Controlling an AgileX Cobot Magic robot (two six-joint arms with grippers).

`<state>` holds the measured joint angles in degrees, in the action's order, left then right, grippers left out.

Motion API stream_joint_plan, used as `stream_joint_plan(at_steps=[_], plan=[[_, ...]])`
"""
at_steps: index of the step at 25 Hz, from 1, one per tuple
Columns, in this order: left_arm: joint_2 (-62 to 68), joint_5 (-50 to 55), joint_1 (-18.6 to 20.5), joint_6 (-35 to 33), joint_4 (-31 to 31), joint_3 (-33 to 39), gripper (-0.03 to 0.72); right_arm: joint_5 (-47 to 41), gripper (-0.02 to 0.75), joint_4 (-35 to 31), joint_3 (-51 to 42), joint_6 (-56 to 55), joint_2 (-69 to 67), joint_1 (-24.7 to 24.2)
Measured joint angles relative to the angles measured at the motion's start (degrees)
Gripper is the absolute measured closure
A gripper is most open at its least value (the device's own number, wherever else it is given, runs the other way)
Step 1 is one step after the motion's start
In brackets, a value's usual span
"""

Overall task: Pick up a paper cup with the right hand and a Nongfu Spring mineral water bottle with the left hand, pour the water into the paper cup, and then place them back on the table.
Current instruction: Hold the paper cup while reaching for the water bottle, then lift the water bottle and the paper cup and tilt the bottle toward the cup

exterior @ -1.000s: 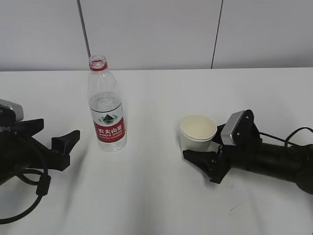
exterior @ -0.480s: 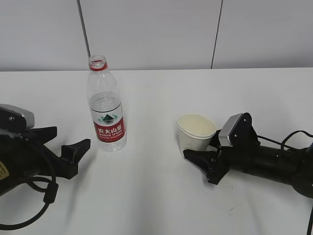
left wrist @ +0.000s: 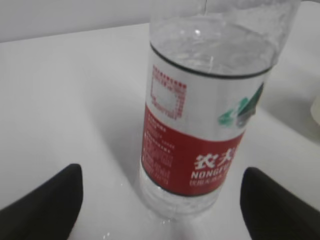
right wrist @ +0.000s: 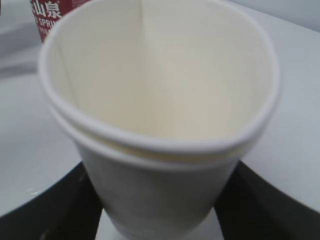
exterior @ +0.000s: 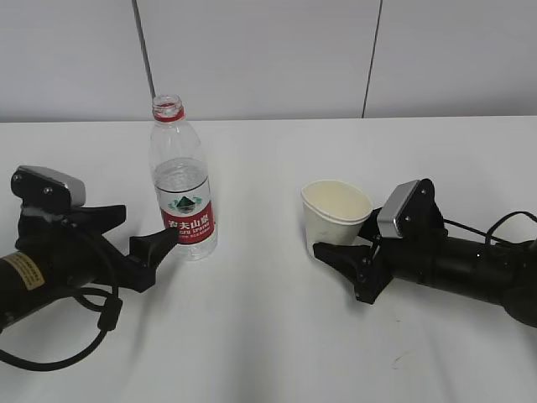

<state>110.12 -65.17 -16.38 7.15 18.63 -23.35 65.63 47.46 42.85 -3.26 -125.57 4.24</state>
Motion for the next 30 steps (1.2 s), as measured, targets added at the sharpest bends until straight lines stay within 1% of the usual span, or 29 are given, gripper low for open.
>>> stream_joint_plan(at_steps=[4, 9, 14, 20, 22, 24, 28, 29, 30], plan=[[0.0, 0.0, 0.0, 1.0, 2.6, -3.2, 0.094, 0.0, 0.274, 0.3, 0.0, -0.4, 0.0, 0.0], [1.3, -0.2, 0.0, 2.3, 4.4, -7.3, 0.070, 0.0, 0.274, 0.6, 0.0, -0.4, 0.0, 0.0], [5.9, -0.1, 0.0, 4.9, 7.4, -11.3, 0.069, 0.0, 0.274, 0.6, 0.0, -0.5, 0.0, 0.0], [9.6, -0.1, 0.0, 5.4, 8.2, -13.6, 0.077, 0.0, 0.274, 2.0, 0.0, -0.8, 1.0, 0.0], [9.9, 0.1, 0.0, 5.4, 8.3, -13.6, 0.108, 0.0, 0.274, 2.4, 0.0, -1.4, 1.5, 0.0], [9.9, 0.0, 0.0, 5.6, 8.5, -13.6, 0.155, 0.0, 0.274, 2.8, 0.0, -2.0, 1.5, 0.0], [9.9, 0.0, 0.0, 5.5, 8.7, -13.6, 0.299, 0.0, 0.275, 3.9, 0.0, -2.3, 1.5, 0.0], [9.9, 0.0, 0.0, 5.1, 8.8, -13.6, 0.328, 0.0, 0.275, 4.6, 0.0, -2.3, 1.5, 0.0], [9.9, 0.0, 0.0, 4.8, 9.1, -13.6, 0.341, 0.0, 0.275, 5.3, 0.0, -2.5, 1.6, 0.0]])
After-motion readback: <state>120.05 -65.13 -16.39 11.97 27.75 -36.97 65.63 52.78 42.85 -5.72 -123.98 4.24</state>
